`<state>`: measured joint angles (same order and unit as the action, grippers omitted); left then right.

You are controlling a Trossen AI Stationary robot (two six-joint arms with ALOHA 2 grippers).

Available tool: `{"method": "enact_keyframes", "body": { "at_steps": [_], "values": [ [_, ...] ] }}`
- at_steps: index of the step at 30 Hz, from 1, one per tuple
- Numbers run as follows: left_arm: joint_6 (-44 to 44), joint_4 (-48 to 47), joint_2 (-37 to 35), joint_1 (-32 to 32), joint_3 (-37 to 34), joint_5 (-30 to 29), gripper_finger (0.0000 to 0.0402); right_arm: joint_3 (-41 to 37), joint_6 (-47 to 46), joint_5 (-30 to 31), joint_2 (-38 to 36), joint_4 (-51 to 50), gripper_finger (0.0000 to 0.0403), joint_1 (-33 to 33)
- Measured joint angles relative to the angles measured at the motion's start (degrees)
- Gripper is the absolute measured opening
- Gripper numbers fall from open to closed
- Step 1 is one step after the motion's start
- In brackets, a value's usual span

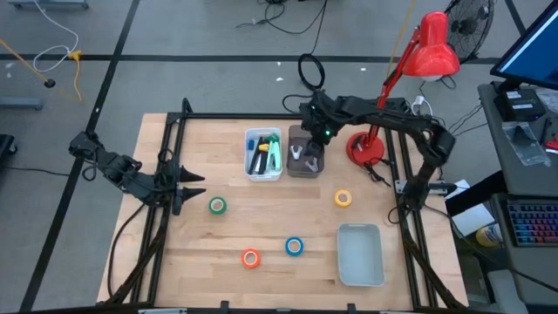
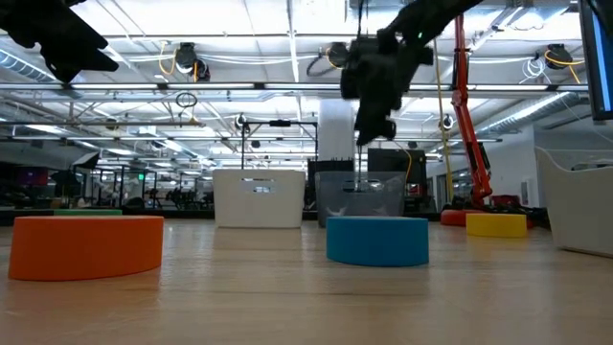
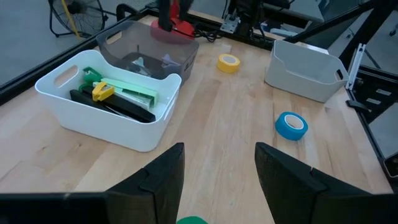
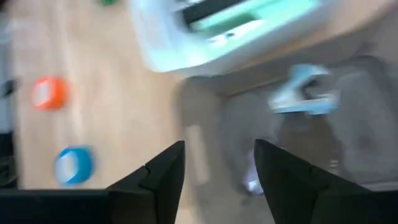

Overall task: Pick and place Stapler, Stapler remover, tape
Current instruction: Put the yellow tape into the gray bin

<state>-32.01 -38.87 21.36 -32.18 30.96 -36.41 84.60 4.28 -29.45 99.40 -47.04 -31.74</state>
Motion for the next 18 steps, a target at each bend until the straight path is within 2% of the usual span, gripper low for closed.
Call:
{"method": "enact_keyframes", "body": {
  "at_steps": [3,7,13,18],
  "values": [
    [0.2,0.0,0.0,0.0,0.0,0.2,0.0198,0.0,0.8,-2.1,-4.4,-0.7,0.0174,3.2],
    [0.4,0.0,0.0,0.0,0.0,0.3,0.0198,0.0,-0.1,-1.8,-10.2,-1.8,0.0164,9.5],
    [0.3,-0.1,0.0,0.0,0.0,0.3,0.0198,0.0,-6.6,8.2,-15.1,-3.4,0.0154,21.2],
    [0.3,0.0,0.0,0.0,0.0,0.3,0.0198,0.0,-14.4,19.0,-15.7,-10.0,0.0150,29.0]
  ]
}}
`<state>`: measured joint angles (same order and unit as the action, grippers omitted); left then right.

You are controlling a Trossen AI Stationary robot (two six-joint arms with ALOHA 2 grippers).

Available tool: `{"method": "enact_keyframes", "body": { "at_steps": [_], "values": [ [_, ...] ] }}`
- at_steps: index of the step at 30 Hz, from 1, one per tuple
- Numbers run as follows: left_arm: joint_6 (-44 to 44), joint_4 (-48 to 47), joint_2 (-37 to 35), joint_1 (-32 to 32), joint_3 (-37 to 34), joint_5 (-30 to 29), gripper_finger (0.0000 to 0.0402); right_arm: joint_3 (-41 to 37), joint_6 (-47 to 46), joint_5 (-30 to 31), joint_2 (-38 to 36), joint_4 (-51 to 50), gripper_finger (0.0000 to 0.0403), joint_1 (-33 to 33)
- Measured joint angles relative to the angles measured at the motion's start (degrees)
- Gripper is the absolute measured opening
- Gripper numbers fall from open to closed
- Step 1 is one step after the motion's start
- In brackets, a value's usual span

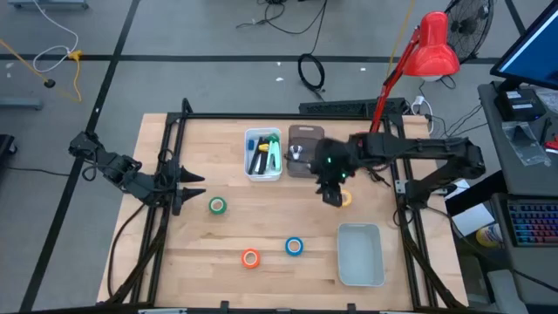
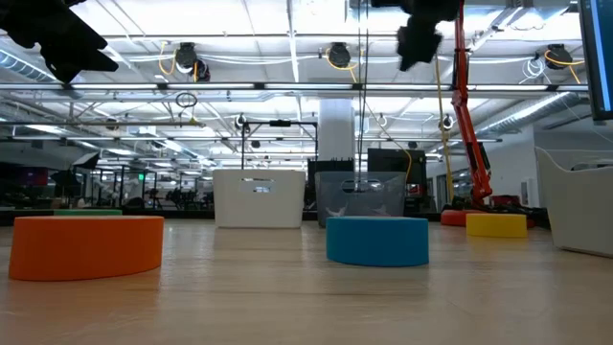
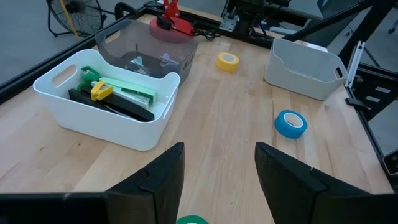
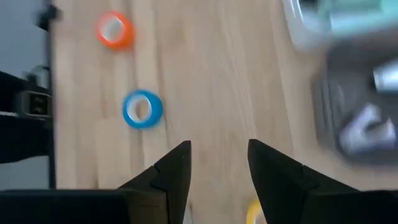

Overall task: Pick and place Stapler, Stapler remover, tape
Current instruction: Put the yellow tape into the gray bin

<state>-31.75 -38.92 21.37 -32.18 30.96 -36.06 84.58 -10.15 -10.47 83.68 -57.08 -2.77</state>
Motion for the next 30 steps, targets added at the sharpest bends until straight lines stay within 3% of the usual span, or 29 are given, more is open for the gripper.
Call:
{"method": "enact_keyframes", "body": {
  "at_steps": [8,16,25,30],
  "values": [
    [0.0,0.0,0.0,0.0,0.0,0.0,0.0198,-0.8,-15.0,3.1,3.2,-9.8,0.0151,2.9],
    [0.0,0.0,0.0,0.0,0.0,0.2,0.0198,-11.1,-27.5,3.2,3.4,-9.3,0.0151,1.7],
    [1.1,0.0,0.0,0.0,0.0,0.0,0.0198,-21.9,-29.7,1.2,3.1,1.7,0.0151,-0.5],
    [1.0,0.0,0.0,0.0,0.0,0.0,0.0198,-25.0,-29.7,0.4,3.1,2.9,0.0149,-2.5]
  ]
}}
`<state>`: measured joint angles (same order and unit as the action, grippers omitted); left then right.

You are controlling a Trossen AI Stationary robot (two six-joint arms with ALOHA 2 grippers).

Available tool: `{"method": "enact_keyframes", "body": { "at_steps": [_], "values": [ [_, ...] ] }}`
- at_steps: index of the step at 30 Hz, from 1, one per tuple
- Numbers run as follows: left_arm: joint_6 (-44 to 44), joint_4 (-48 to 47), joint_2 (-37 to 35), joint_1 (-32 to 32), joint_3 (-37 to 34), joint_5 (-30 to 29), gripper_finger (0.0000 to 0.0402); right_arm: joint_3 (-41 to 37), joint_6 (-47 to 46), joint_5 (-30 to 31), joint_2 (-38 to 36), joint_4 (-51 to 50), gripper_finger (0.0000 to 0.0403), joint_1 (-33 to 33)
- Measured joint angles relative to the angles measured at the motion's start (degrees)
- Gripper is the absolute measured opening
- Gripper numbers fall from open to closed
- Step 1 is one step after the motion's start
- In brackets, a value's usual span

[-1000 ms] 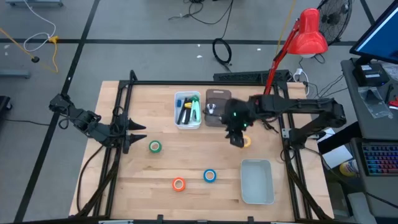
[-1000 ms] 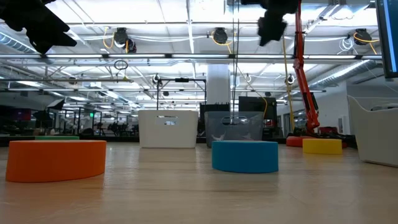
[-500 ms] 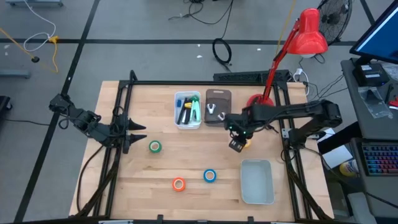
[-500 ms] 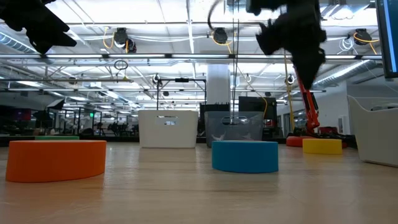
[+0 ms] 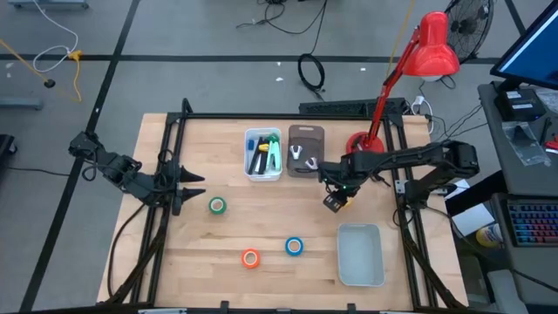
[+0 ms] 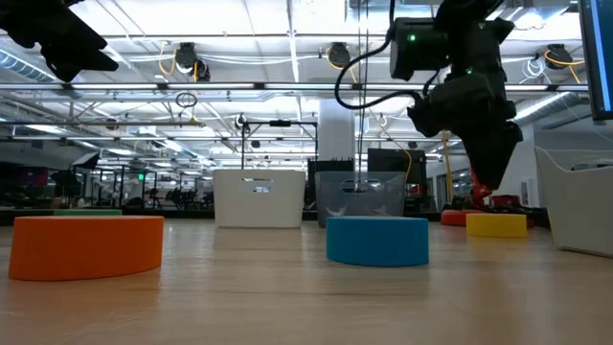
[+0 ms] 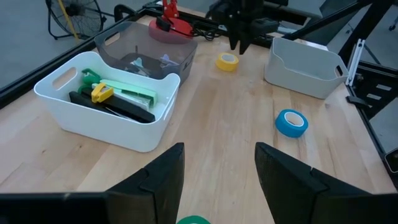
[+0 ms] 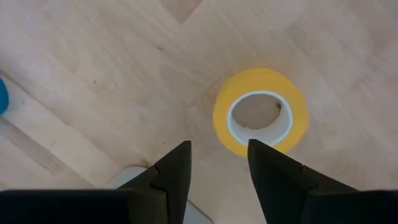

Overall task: Pick and place Stapler, Stapler remover, tape
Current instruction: Put the yellow tape into the gray bin

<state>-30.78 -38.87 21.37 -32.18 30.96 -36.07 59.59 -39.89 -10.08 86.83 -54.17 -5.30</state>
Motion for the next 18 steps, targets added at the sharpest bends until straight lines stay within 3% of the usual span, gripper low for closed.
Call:
{"method": "enact_keyframes", "body": {
  "at_steps": [14,18],
  "values": [
    [0.7,0.0,0.0,0.0,0.0,0.0,0.0198,-3.1,0.1,-0.7,0.0,4.6,0.0164,-2.0],
    [1.2,0.0,0.0,0.0,0.0,0.0,0.0198,-6.0,-0.2,-3.9,0.0,8.8,0.0178,-2.3]
  ]
}}
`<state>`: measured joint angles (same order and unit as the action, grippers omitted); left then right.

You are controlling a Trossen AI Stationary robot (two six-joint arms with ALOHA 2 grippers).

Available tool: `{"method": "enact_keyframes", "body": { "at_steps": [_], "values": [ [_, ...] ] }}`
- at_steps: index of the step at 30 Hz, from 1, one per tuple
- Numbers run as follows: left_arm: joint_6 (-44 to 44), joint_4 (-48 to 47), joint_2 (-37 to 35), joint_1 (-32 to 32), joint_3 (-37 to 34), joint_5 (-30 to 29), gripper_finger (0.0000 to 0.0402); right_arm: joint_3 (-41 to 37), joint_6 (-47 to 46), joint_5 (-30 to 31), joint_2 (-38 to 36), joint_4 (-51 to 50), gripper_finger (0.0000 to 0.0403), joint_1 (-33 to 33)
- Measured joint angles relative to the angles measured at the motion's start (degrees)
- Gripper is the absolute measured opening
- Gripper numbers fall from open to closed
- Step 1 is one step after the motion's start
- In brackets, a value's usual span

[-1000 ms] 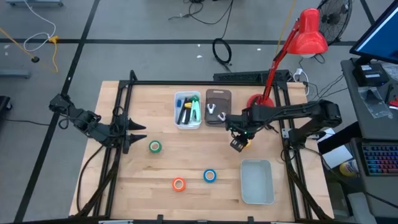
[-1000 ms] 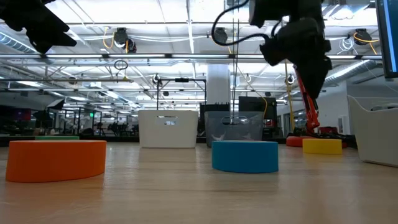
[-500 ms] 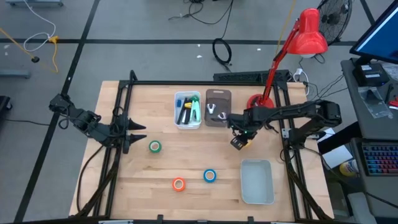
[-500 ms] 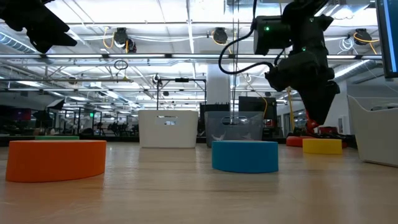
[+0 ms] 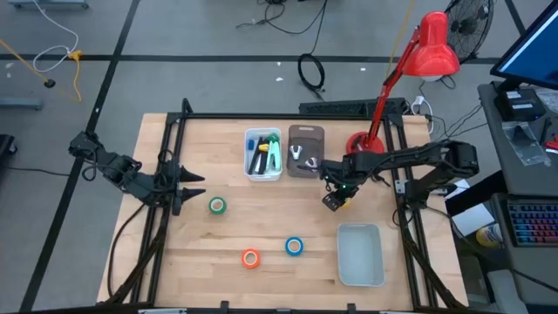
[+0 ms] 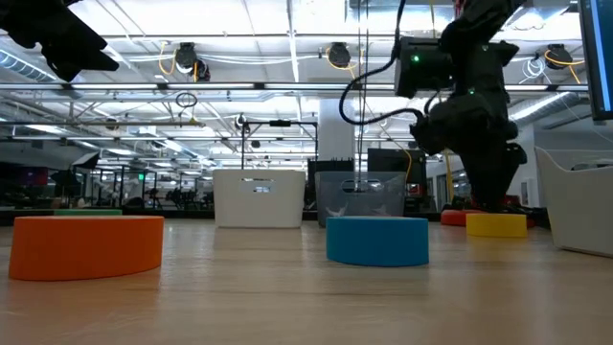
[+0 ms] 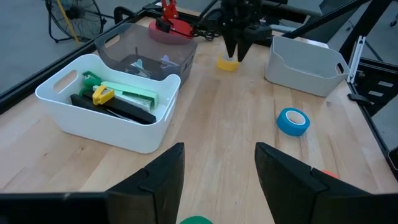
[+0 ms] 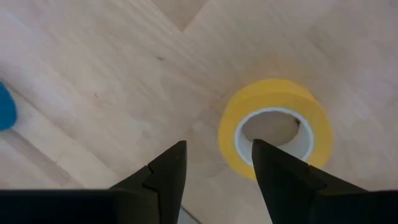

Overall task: Pick and place Stapler, Stapler remover, tape
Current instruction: Put the yellow tape into the gray bin

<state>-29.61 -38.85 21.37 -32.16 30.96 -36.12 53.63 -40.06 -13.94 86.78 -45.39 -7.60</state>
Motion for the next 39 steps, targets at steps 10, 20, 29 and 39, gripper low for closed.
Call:
{"method": "enact_keyframes", "body": {
  "at_steps": [10,20,29,39],
  "values": [
    [-0.1,0.0,0.0,0.0,0.0,0.0,0.0198,-6.0,-0.2,0.3,0.0,7.4,0.0182,-2.9],
    [-0.1,0.0,0.0,0.0,0.0,0.0,0.0198,-7.5,-1.4,0.4,2.5,9.8,0.0132,-2.5],
    [-0.7,0.0,0.0,0.0,0.0,0.0,0.0198,-5.7,-1.0,0.4,1.8,7.0,0.0036,-2.6],
    [-0.7,0.0,0.0,0.0,0.0,0.0,0.0198,2.9,-1.9,0.2,-6.2,-7.2,0.0036,-2.6]
  ]
}}
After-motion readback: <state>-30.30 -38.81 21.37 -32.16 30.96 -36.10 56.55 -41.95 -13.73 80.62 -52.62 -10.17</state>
